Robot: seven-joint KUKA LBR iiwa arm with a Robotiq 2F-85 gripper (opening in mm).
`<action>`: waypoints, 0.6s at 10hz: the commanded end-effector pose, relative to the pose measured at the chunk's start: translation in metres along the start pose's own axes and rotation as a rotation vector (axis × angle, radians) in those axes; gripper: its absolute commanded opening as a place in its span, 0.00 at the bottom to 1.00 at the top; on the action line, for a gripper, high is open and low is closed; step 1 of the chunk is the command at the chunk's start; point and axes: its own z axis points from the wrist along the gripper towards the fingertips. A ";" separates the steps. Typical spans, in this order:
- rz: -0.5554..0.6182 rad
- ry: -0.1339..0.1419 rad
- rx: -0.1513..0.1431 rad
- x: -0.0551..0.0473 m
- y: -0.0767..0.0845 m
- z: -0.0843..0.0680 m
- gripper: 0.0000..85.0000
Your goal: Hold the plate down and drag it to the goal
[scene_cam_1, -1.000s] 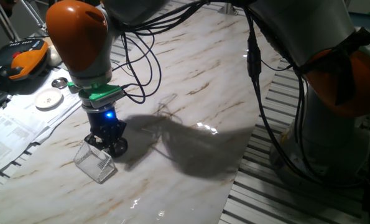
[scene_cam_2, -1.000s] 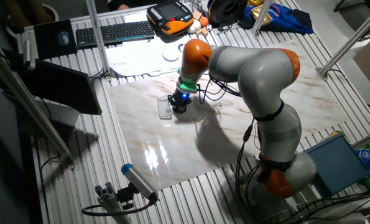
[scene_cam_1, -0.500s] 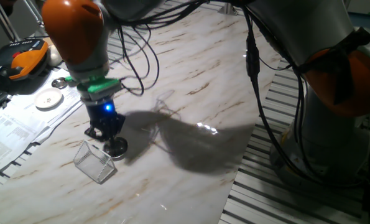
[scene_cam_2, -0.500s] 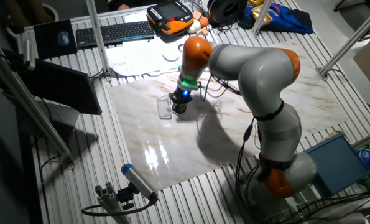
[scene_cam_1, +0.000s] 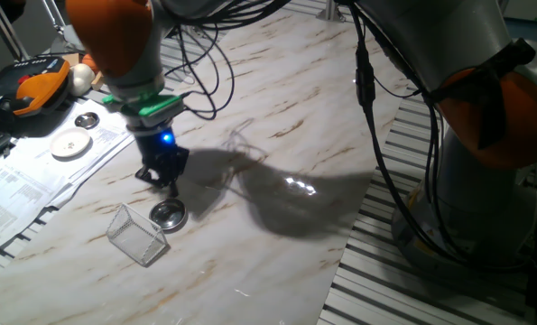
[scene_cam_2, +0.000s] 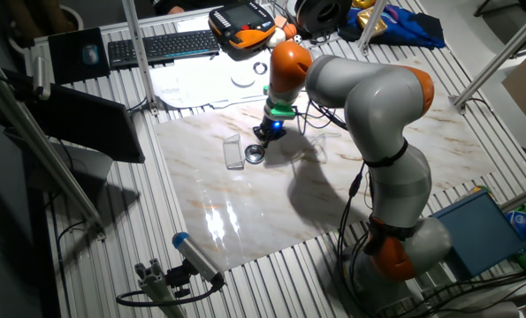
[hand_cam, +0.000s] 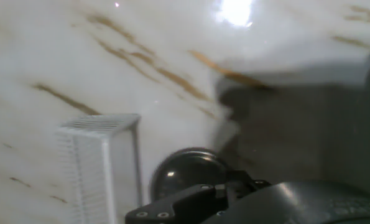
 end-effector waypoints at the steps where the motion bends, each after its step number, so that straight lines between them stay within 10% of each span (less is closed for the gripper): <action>1: 0.000 0.003 0.016 0.002 -0.007 -0.001 0.00; 6: 0.014 0.007 0.021 0.014 0.002 0.008 0.00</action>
